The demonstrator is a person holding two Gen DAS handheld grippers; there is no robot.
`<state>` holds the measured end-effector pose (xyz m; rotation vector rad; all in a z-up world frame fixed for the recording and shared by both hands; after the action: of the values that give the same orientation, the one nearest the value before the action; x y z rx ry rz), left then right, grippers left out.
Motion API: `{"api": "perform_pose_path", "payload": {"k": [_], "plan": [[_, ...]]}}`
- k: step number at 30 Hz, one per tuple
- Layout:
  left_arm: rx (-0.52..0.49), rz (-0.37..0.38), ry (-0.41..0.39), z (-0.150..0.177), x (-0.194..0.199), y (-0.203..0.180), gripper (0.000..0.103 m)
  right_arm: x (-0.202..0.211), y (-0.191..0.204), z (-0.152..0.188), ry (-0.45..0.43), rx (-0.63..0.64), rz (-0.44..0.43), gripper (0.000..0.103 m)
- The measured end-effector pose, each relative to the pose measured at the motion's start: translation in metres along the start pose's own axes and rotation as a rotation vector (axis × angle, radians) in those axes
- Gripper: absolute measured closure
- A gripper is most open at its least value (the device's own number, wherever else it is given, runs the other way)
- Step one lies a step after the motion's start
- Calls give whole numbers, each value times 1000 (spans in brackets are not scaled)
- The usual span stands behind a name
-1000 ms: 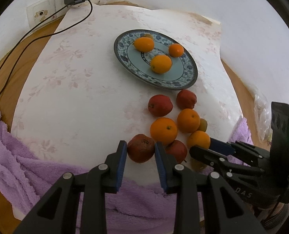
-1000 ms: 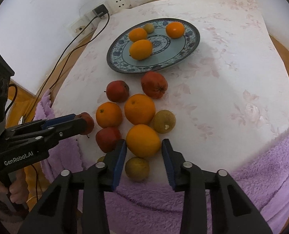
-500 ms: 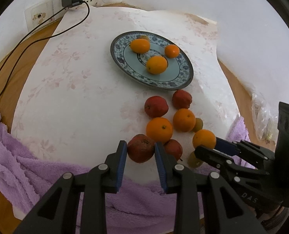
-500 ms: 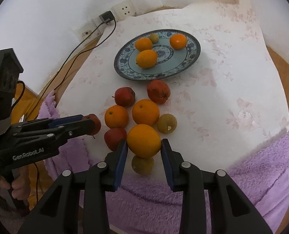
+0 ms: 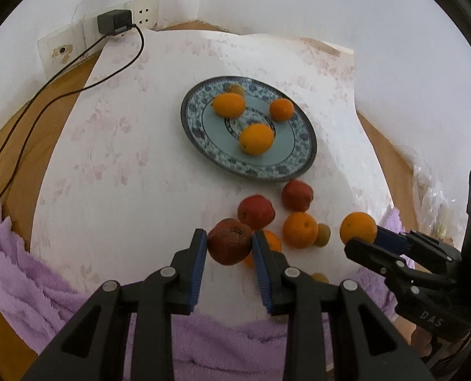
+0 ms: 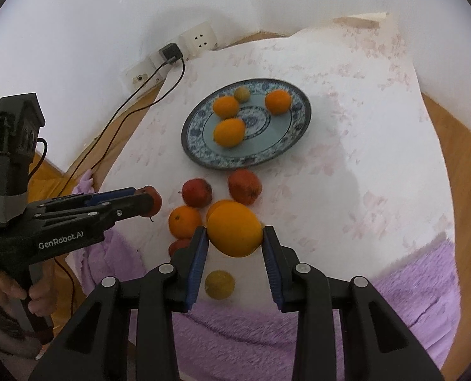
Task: Organize fruits
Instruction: 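Lift the red apple and the orange off the table with both tools, then carry the apple and orange over the plate and lower them onto it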
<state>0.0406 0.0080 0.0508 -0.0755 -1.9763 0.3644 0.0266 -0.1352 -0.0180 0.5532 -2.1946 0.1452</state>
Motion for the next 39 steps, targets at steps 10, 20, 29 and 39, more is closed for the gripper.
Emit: {"api": "perform_pose_path", "payload": {"k": [10, 20, 29, 39], "plan": [[-6, 6, -24, -23, -4, -3, 72, 1, -10, -19, -11, 32, 51, 67], [-6, 4, -36, -44, -11, -5, 72, -7, -14, -45, -25, 61, 53, 67], [0, 2, -42, -67, -24, -5, 72, -25, -21, -62, -18, 68, 54, 67], [-13, -8, -38, -85, -43, -8, 72, -50, -31, -80, 5, 78, 40, 67]]}}
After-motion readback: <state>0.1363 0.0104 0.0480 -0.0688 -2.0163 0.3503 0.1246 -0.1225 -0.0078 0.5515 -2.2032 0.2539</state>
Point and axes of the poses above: each gripper's, at about its wrist camera, not at the fingertips, and x roughly against the way its jaws point, y to its left, z to its underside, the point moved 1 cm from there along -x, roughly the way its jaws point, and after that the axes turned 9 degrees about x, right-handed, at the moved point
